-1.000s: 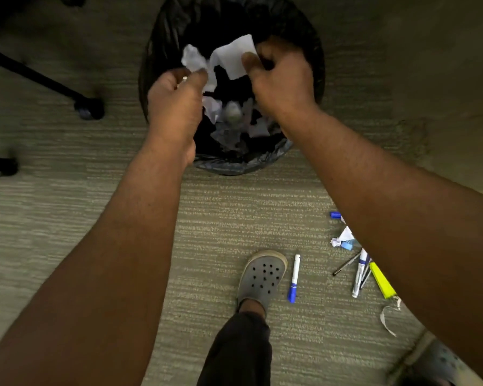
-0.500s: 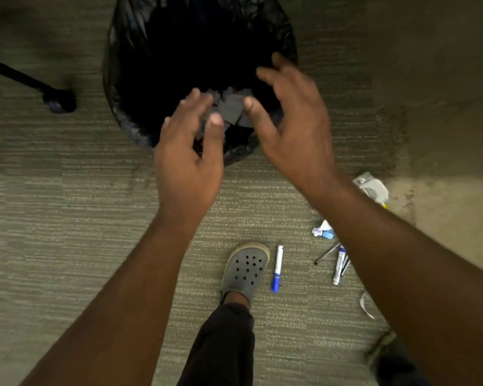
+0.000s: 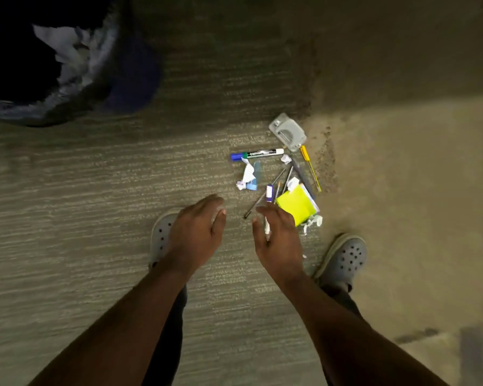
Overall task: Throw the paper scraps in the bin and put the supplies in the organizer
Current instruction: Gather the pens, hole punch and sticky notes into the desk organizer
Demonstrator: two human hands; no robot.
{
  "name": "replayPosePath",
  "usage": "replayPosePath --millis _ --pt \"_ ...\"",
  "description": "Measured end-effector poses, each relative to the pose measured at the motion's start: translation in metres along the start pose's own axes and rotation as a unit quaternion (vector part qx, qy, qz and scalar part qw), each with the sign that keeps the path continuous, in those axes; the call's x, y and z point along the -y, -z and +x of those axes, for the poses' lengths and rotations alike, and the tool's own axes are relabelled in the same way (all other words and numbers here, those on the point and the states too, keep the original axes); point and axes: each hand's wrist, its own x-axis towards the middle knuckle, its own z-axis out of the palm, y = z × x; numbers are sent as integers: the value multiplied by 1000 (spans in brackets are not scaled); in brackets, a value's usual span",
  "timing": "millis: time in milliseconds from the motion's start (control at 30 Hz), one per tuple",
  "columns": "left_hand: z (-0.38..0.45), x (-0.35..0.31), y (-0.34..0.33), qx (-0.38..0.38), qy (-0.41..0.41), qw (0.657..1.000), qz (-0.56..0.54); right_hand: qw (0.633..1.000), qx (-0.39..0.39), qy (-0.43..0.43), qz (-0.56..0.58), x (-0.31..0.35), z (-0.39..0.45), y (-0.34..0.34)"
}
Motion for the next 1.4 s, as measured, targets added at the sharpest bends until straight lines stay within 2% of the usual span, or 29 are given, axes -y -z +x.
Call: replayPosePath --millis 133,267,333,433,467,633,800,967,1100,1267,1400 --pt "22 20 -45 125 32 990 60 990 42 -129 -49 -73 -18 -3" --pt "56 24 -81 165 29 975 146 977 114 -115 -137 -130 -32 -4" --pt "73 21 -87 149 -11 973 175 976 94 -124 -151 -144 -34 -3" --pt "98 15 -102 124 -88 965 214 977 0 -172 -123 -170 -30 -2" --pt "105 13 -107 123 -104 962 219 977 -5 -178 -120 -176 -27 -3" --pt "115 9 -127 113 -109 968 196 975 57 -175 -126 -197 -10 -10" --pt "101 17 -131 42 -38 994 92 982 47 -152 -106 -210 3 -13" --pt "88 32 -120 -53 18 997 51 990 41 -108 -85 -212 7 -11" --pt "75 34 -110 -131 61 989 23 982 102 -70 -140 -210 11 -16" --pt "73 30 -111 -148 66 987 9 982 97 -49 -153 -206 10 -27" --pt "77 38 -114 -142 161 977 14 990 74 -15 -116 -195 -2 -30"
